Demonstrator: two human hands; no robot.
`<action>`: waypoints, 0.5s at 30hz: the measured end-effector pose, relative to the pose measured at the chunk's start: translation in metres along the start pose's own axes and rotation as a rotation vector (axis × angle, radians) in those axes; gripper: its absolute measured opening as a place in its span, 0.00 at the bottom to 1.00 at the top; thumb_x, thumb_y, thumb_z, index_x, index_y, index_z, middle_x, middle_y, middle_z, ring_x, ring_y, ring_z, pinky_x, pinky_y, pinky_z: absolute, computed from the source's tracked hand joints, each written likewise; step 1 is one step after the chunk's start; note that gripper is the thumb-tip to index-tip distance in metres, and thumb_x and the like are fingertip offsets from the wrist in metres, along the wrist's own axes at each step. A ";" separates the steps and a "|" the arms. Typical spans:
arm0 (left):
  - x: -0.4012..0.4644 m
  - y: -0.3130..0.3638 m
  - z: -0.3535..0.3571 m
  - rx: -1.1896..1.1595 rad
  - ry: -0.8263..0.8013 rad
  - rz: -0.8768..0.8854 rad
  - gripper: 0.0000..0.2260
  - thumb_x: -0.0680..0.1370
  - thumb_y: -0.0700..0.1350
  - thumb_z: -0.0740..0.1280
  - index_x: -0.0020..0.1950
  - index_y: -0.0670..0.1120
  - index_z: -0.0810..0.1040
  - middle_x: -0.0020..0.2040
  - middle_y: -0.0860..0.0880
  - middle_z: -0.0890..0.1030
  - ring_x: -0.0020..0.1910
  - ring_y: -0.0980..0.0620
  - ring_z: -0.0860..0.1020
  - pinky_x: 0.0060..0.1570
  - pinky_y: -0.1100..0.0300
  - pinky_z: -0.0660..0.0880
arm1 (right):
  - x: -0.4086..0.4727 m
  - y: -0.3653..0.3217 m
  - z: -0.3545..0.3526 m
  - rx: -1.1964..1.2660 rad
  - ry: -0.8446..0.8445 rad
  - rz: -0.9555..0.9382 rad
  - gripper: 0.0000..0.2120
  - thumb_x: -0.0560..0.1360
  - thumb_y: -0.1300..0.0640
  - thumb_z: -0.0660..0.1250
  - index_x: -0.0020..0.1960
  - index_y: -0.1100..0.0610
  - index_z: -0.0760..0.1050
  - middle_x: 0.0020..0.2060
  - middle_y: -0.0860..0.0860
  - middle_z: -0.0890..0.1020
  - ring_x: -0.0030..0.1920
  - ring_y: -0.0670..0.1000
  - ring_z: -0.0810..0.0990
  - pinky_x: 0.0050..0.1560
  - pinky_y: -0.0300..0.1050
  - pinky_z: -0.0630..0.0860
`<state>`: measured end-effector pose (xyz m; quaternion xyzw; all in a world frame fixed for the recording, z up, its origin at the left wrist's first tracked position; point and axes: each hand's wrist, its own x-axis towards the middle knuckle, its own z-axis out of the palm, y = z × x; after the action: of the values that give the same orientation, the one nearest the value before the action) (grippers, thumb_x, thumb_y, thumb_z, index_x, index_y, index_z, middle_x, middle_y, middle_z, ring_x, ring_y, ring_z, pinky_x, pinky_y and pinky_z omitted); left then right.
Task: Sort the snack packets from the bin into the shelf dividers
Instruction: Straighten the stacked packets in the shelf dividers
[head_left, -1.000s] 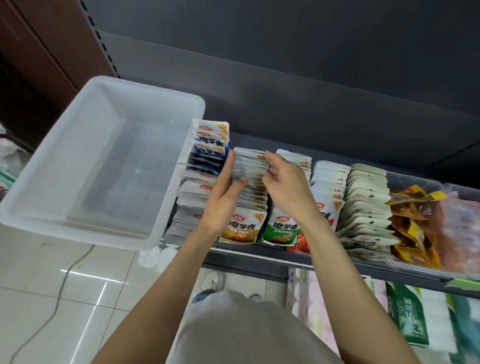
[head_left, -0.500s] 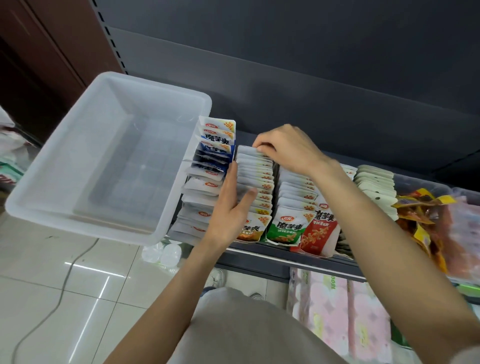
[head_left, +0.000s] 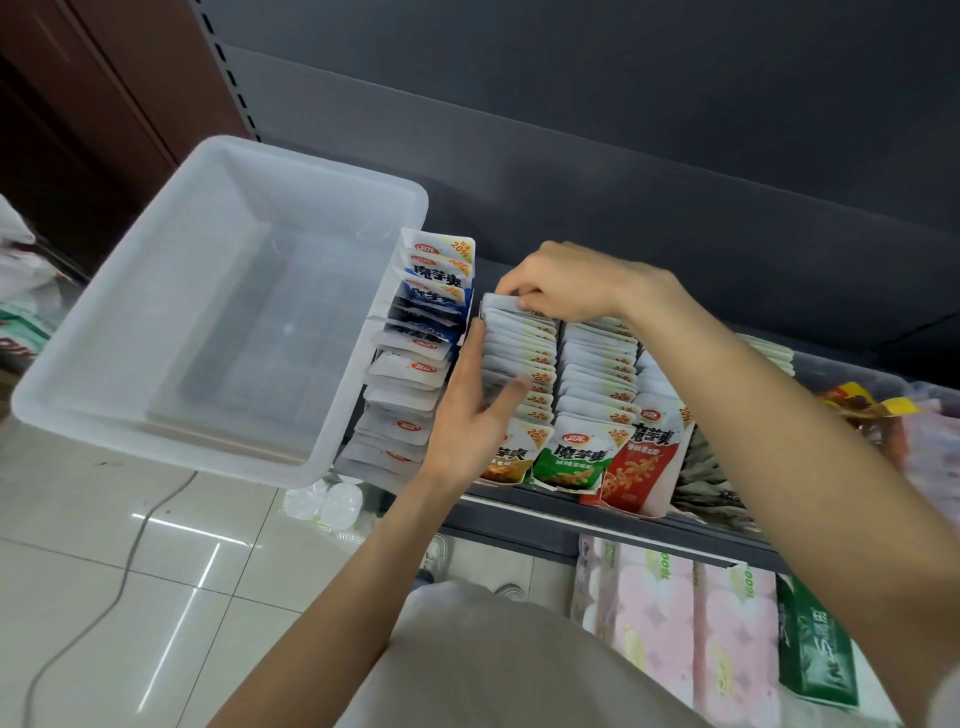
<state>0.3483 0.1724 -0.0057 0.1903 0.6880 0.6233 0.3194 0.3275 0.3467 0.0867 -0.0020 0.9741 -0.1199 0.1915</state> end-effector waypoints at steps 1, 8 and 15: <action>0.001 0.000 0.000 -0.005 -0.001 -0.003 0.31 0.78 0.46 0.65 0.77 0.55 0.53 0.70 0.60 0.66 0.68 0.61 0.67 0.68 0.49 0.68 | -0.002 0.000 0.001 0.020 0.031 -0.006 0.13 0.79 0.64 0.59 0.57 0.55 0.79 0.33 0.34 0.70 0.32 0.36 0.72 0.34 0.33 0.63; 0.009 0.001 -0.001 -0.114 -0.025 -0.050 0.31 0.79 0.42 0.64 0.77 0.53 0.52 0.71 0.55 0.67 0.69 0.56 0.68 0.66 0.47 0.69 | -0.012 -0.002 0.002 0.031 0.047 0.046 0.13 0.80 0.59 0.60 0.62 0.51 0.77 0.39 0.38 0.79 0.35 0.39 0.74 0.37 0.36 0.66; 0.010 0.009 -0.004 -0.167 -0.003 -0.084 0.28 0.80 0.46 0.62 0.76 0.57 0.54 0.73 0.56 0.65 0.70 0.56 0.66 0.70 0.50 0.65 | -0.062 -0.022 0.035 0.878 0.873 0.291 0.18 0.80 0.66 0.54 0.68 0.57 0.70 0.62 0.52 0.77 0.60 0.46 0.77 0.63 0.45 0.74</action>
<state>0.3376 0.1775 0.0013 0.1349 0.6405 0.6642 0.3610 0.3970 0.3206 0.0840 0.2582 0.8130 -0.4705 -0.2257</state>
